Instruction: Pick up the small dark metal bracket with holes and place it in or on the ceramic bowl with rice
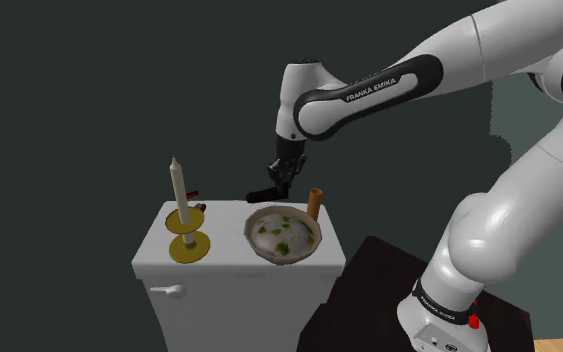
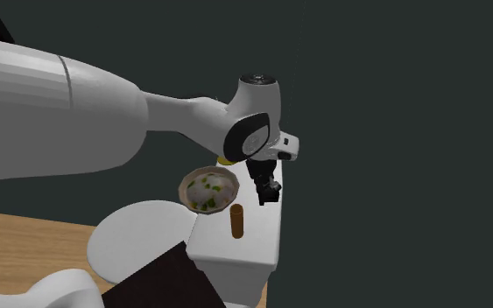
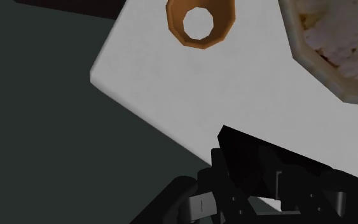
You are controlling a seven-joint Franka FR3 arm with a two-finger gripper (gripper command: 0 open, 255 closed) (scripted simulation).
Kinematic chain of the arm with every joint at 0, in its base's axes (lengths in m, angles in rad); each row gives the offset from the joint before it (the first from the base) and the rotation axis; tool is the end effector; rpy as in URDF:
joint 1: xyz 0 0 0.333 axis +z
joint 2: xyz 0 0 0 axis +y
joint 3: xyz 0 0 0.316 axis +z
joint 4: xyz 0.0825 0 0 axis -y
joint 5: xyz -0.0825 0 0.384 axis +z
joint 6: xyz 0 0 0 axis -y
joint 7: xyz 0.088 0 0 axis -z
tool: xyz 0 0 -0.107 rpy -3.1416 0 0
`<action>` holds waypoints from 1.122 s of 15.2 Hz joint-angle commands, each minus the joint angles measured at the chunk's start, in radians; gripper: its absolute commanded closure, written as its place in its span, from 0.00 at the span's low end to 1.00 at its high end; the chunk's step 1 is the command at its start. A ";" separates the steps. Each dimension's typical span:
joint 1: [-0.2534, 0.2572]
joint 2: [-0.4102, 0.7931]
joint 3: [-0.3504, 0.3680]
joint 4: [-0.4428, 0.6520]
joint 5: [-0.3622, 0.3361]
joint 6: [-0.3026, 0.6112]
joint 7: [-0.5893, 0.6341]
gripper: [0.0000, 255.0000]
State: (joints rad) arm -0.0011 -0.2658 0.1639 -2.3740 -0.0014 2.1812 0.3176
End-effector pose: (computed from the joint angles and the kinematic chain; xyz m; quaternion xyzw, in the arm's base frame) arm 0.4582 0.0768 0.4319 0.9960 -0.0790 0.0390 0.0132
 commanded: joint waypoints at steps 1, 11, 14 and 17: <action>-0.006 -0.019 -0.009 0.022 0.000 0.044 -0.008 1.00; -0.010 -0.056 -0.011 0.125 0.007 -0.095 -0.018 1.00; -0.011 -0.062 -0.011 0.159 0.008 -0.136 -0.020 1.00; -0.013 -0.066 -0.011 0.186 0.009 -0.166 -0.022 1.00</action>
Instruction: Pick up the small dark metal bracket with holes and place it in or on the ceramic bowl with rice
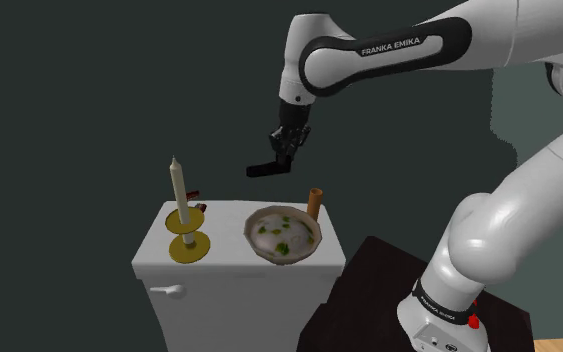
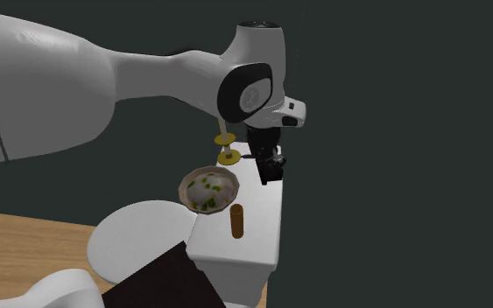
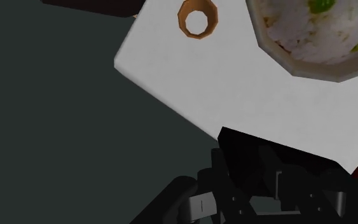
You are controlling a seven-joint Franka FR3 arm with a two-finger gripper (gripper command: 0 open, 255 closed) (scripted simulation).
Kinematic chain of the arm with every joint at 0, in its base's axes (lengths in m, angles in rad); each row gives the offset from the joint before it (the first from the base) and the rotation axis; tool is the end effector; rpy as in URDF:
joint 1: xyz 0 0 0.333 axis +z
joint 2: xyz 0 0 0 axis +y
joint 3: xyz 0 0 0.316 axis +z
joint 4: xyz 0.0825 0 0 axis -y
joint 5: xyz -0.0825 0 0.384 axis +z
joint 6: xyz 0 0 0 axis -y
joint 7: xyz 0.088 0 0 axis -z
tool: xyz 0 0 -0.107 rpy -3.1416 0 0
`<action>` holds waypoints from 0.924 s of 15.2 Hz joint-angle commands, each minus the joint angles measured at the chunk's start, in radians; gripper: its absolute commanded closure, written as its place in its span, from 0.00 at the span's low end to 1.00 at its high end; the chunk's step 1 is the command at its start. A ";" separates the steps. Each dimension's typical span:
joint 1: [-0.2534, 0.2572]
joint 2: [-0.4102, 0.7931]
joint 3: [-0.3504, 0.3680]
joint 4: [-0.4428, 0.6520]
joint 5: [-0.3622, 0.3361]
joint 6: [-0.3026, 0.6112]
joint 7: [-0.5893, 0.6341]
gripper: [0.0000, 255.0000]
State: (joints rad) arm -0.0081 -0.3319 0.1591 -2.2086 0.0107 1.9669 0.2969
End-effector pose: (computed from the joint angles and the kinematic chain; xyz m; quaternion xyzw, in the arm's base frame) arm 0.4579 0.0762 0.5209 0.9958 -0.0778 0.0467 0.0109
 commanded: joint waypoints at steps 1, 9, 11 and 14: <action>0.002 -0.030 0.003 -0.004 0.003 0.043 0.013 1.00; 0.078 -0.256 0.089 -0.159 0.065 -0.026 0.132 1.00; 0.100 -0.307 0.113 -0.186 0.085 -0.049 0.165 1.00; 0.135 -0.378 0.152 -0.218 0.117 -0.088 0.217 1.00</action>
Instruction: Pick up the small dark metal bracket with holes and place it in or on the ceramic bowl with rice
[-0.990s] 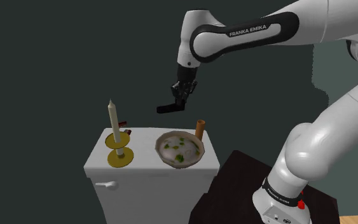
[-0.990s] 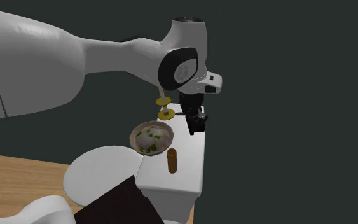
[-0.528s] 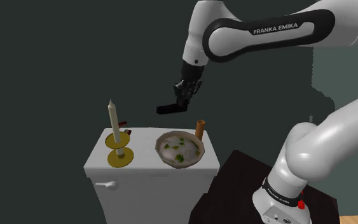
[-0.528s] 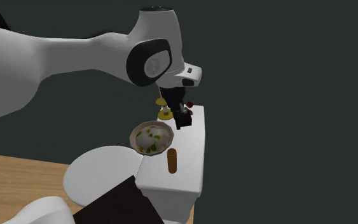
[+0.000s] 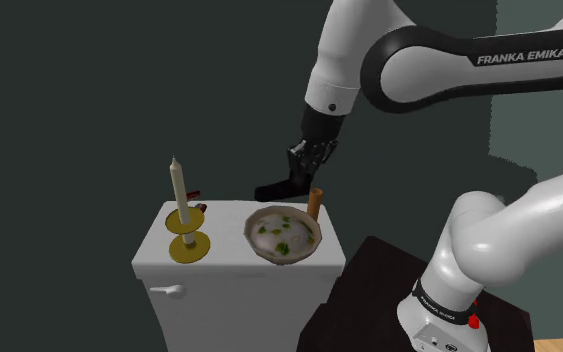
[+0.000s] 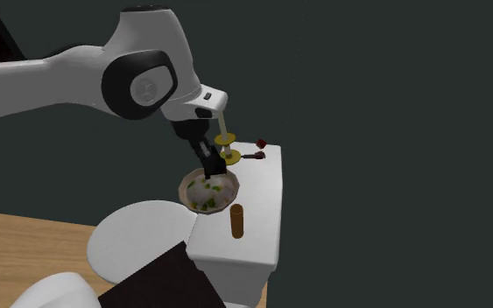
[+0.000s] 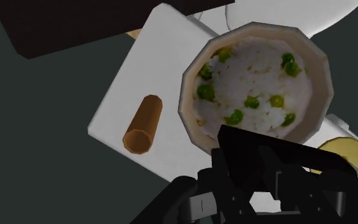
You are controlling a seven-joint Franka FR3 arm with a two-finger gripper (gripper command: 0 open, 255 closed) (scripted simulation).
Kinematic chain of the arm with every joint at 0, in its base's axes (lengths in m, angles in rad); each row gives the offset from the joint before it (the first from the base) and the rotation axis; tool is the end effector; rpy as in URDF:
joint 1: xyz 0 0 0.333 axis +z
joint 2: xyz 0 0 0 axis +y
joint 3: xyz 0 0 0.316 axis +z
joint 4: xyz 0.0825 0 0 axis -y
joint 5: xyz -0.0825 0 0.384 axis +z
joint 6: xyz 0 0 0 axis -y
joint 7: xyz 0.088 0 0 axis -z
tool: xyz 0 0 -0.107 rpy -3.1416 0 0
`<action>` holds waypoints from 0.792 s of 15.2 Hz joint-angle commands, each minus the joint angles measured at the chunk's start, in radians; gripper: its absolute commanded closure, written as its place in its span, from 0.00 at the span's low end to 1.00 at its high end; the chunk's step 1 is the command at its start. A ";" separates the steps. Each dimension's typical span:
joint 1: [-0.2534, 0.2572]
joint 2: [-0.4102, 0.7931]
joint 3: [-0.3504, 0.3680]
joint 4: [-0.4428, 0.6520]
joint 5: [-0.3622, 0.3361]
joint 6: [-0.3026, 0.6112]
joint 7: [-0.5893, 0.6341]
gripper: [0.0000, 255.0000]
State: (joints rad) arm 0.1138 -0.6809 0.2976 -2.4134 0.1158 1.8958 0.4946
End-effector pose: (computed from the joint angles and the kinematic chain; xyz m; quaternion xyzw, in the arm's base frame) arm 0.3281 0.1706 0.5460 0.9935 -0.0811 0.0803 0.0041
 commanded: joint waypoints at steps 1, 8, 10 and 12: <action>0.033 -0.064 0.036 -0.025 0.031 -0.038 0.049 1.00; 0.041 -0.064 0.052 -0.118 0.044 0.055 0.053 1.00; 0.043 -0.062 0.057 -0.143 0.048 0.082 0.054 1.00; 0.045 -0.058 0.063 -0.167 0.052 0.110 0.055 1.00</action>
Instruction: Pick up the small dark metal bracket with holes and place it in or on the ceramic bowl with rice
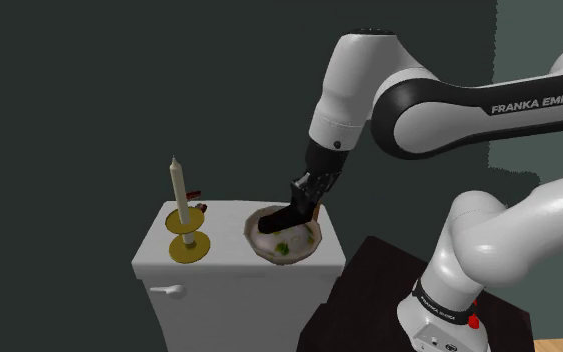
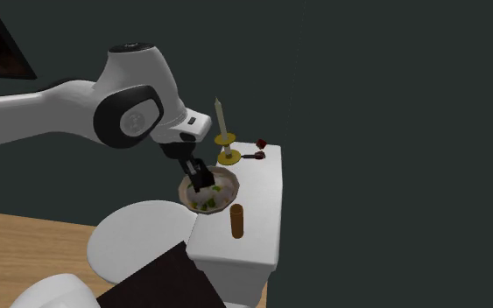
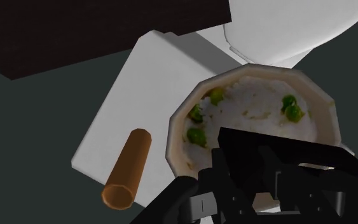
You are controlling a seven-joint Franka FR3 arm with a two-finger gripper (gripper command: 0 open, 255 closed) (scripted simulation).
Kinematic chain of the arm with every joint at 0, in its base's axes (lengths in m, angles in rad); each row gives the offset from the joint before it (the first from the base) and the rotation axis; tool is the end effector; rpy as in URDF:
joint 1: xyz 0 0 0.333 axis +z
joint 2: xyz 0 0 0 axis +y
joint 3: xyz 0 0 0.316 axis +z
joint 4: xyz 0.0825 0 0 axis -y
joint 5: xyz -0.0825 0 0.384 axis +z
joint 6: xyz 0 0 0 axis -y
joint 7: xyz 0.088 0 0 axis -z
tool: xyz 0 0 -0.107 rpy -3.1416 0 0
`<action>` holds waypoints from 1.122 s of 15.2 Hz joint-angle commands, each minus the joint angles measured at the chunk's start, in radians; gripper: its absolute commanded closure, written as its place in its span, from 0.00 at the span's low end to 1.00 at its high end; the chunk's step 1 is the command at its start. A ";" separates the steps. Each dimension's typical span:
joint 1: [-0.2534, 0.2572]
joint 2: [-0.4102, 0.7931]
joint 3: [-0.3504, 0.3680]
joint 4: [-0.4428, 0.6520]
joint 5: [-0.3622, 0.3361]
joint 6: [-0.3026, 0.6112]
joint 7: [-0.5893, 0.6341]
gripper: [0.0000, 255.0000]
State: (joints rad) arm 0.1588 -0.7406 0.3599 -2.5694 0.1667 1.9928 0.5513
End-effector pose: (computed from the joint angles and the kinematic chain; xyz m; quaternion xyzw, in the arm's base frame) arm 0.2976 0.1914 0.4946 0.9935 -0.0815 0.0798 0.0045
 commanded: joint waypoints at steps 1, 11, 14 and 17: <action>0.001 0.004 0.003 -0.023 0.003 0.027 -0.001 1.00; 0.003 0.014 0.014 -0.065 0.010 0.079 0.002 1.00; 0.003 0.014 0.014 -0.065 0.010 0.079 0.002 0.00; 0.003 0.014 0.014 -0.065 0.010 0.079 0.002 0.00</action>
State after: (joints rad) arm 0.1623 -0.7268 0.3739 -2.6345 0.1767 2.0719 0.5528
